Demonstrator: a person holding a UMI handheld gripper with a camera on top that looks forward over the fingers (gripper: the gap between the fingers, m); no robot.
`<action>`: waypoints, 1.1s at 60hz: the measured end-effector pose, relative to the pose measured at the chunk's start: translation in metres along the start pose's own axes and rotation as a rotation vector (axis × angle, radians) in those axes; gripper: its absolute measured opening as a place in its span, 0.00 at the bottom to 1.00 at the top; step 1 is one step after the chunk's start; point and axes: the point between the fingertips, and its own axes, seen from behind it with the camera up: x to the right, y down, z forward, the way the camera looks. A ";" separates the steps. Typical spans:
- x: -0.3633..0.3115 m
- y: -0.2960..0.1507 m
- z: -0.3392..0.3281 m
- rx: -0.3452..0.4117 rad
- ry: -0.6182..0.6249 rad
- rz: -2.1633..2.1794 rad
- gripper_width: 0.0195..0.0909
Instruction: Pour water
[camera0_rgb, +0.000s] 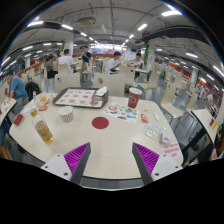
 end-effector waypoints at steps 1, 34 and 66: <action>0.001 0.000 0.000 0.000 0.004 0.001 0.92; -0.150 0.036 -0.007 0.019 -0.016 0.059 0.92; -0.293 -0.012 0.107 0.211 -0.043 0.121 0.87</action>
